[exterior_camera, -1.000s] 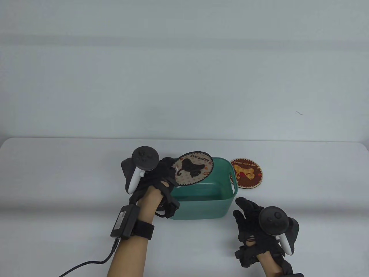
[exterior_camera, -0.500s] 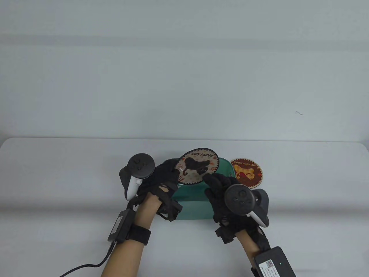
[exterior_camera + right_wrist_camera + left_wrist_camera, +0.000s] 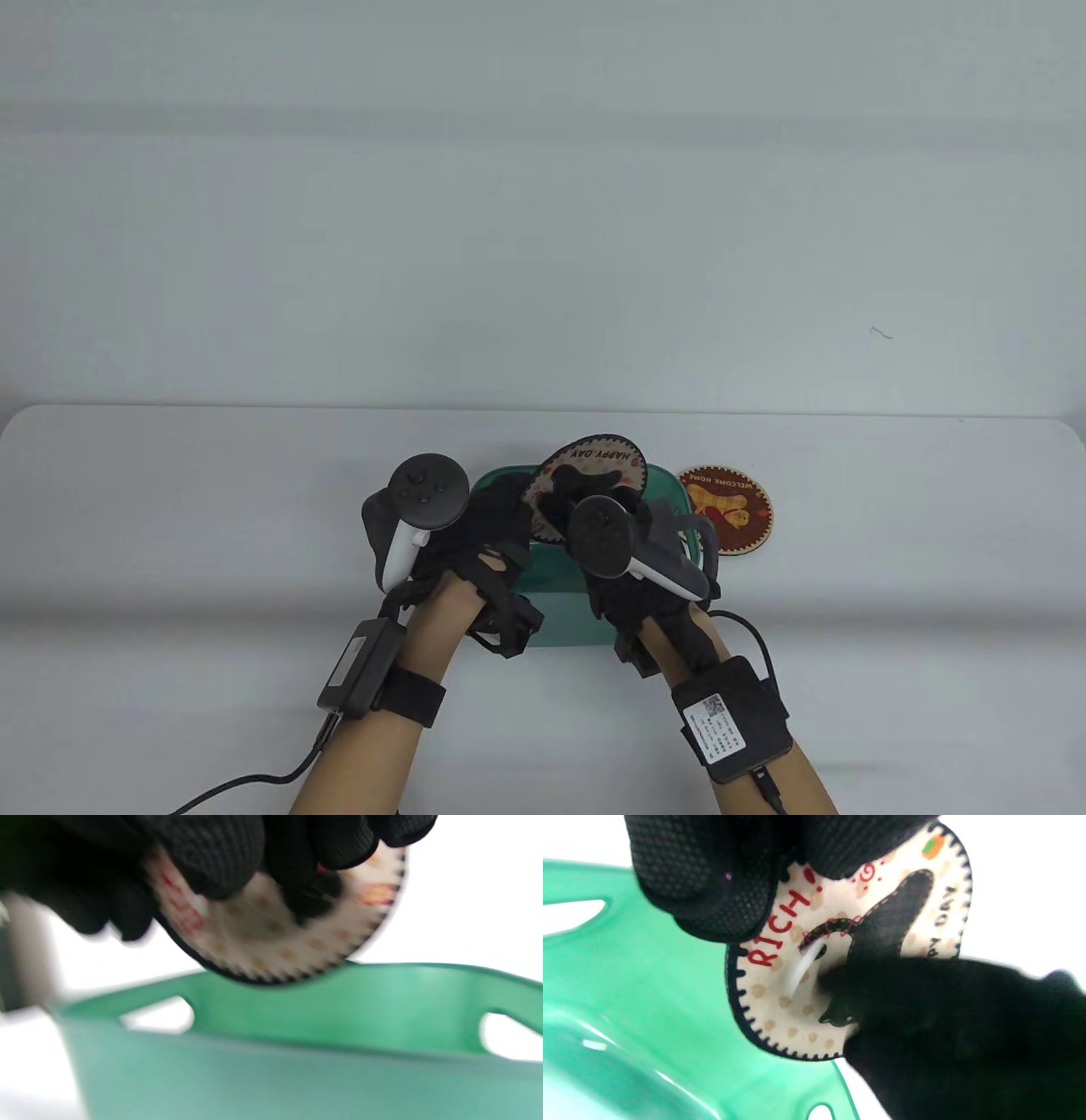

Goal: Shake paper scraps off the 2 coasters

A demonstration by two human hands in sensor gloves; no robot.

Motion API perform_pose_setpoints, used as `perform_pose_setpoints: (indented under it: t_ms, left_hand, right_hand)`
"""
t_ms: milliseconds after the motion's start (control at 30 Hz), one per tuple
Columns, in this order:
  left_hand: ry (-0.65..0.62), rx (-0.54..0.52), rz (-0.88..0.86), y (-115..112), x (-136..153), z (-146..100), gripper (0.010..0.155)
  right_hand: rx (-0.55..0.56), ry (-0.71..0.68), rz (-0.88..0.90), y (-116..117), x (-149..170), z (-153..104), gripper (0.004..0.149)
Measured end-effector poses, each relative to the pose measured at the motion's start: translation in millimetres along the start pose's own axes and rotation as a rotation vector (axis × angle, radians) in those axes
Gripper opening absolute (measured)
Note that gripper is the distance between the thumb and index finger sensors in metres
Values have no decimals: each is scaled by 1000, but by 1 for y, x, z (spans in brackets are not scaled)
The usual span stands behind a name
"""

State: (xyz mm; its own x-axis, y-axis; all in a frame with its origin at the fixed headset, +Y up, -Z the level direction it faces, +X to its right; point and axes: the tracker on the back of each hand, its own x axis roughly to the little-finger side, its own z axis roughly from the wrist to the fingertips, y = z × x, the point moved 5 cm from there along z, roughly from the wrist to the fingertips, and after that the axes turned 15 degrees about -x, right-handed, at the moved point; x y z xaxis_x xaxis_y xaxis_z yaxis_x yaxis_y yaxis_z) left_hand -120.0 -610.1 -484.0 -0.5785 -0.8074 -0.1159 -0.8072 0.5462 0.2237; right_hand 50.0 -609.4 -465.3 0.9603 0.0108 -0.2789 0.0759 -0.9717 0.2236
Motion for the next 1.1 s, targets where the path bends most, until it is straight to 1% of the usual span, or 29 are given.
perform_pose_setpoints:
  t_ms: [67,100,167,233,300,433,500,533,667,700,767,900,1033,1100]
  left_hand:
    - [15,-10,0,4,4,1,43]
    - [29,-19,-14,7,8,2,43]
    - [48,-36,-41,11,12,3,43]
    - [59,-50,-68,16,16,3,43]
    - [60,-61,-88,21,18,2,43]
    - [76,-128,-180,44,25,-1,43]
    - [96,-180,-246,58,33,-4,44]
    - [115,-237,-285,68,41,-7,44]
    - [188,-346,-404,91,73,-19,46]
    - [218,-379,-440,98,85,-25,46]
    - [259,-410,-474,107,102,-33,46]
    - [310,-466,-459,125,132,-51,46]
    - [383,-511,-476,137,167,-68,45]
    - [409,-522,-482,140,182,-74,45]
  right_hand:
    - [0,3,-25,3,4,1,38]
    - [15,-11,-1,4,8,0,38]
    - [12,-10,22,6,12,-2,39]
    - [7,-10,35,7,17,-2,44]
    - [10,-10,54,7,22,-4,44]
    - [80,-40,159,4,34,-20,45]
    - [122,-50,227,5,42,-31,46]
    - [134,-59,277,8,48,-38,48]
    - [171,-56,389,18,68,-61,49]
    - [192,-45,411,24,77,-69,49]
    - [206,-30,431,30,86,-77,49]
    - [261,-31,535,47,104,-91,46]
    - [303,-13,596,71,117,-99,45]
    - [284,-1,616,82,123,-98,45]
